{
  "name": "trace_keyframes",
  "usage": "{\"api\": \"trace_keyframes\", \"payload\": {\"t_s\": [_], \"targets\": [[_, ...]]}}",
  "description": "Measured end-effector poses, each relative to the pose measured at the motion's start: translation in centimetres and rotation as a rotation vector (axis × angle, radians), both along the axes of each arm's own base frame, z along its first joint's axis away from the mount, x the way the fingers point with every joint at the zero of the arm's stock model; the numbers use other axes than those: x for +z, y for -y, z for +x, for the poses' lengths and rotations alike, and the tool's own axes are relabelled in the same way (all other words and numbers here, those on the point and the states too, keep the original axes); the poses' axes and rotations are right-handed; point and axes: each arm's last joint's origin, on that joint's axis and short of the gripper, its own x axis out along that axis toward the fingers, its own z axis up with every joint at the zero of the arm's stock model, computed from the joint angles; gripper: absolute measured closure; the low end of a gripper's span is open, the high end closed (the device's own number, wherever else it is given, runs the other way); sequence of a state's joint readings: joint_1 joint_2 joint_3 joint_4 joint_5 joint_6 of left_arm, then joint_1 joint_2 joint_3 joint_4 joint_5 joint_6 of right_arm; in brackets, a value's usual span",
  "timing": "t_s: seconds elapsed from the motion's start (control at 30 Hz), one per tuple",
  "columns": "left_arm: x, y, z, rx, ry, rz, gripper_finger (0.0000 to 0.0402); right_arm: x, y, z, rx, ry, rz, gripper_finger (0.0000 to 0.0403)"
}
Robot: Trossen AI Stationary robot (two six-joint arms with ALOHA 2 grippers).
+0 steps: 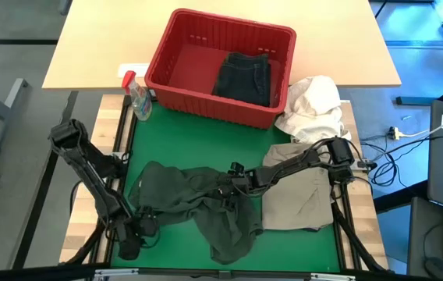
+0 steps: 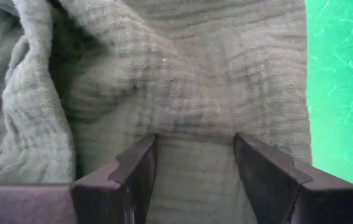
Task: Fold Laundry from Bin
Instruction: Fold the green polo shirt
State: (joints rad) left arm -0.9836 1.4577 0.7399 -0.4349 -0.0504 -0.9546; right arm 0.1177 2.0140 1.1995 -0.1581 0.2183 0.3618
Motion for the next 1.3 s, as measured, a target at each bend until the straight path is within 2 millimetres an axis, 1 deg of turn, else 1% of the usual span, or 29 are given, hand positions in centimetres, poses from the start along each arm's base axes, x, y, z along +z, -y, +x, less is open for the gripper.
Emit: {"api": "trace_keyframes", "payload": {"t_s": [0.07,0.13,0.23,0.3,0.37,0.47,0.57,0.7,0.8,0.93,1.03,1.13,1.2,1.3], "targets": [[-0.7,-0.1,0.2,-0.012,-0.017,0.04,0.0247,0.0,0.0,0.0,0.0,0.0,0.0,0.0187],[-1.1,-0.7,0.4,0.006,-0.023,0.108,0.0247,0.0,0.0,0.0,0.0,0.0,0.0,0.0187],[-1.2,-2.6,0.6,0.067,-0.022,0.281,0.0247,0.0,0.0,0.0,0.0,0.002,0.0,0.0187],[-0.7,-3.9,0.6,0.113,0.019,0.395,0.0247,0.2,-0.1,0.2,0.017,0.008,0.023,0.0187],[-0.1,-4.8,0.9,0.154,0.075,0.45,0.0247,1.2,-0.7,0.4,0.051,0.034,0.047,0.0187],[1.2,-5.7,1.3,0.166,0.145,0.446,0.0247,4.2,-1.9,1.2,0.057,0.137,0.036,0.0187],[2.2,-6.5,1.5,0.162,0.203,0.462,0.0247,6.4,-2.8,2.4,0.069,0.263,0.053,0.0187],[2.8,-7.6,1.7,0.175,0.282,0.563,0.0247,7.6,-3.5,4.2,0.109,0.513,0.057,0.0187],[2.6,-8.4,2.1,0.189,0.289,0.618,0.0247,6.7,-3.7,5.3,0.12,0.605,0.065,0.0187],[2.1,-9.2,2.4,0.226,0.277,0.636,0.0247,3.8,-3.8,6.4,0.1,0.588,0.052,0.0187],[1.9,-9.5,2.7,0.248,0.287,0.634,0.0247,1.5,-3.5,7.2,0.066,0.547,0.052,0.0187],[1.7,-9.8,2.9,0.264,0.286,0.632,0.0247,-1.0,-3.2,7.3,0.023,0.467,0.037,0.0187],[1.7,-9.9,2.9,0.263,0.284,0.638,0.0247,-1.9,-2.8,7.1,-0.014,0.41,0.023,0.0187],[1.7,-9.8,2.9,0.251,0.273,0.624,0.0247,-2.4,-2.1,7.0,-0.08,0.366,0.002,0.0187]]}}
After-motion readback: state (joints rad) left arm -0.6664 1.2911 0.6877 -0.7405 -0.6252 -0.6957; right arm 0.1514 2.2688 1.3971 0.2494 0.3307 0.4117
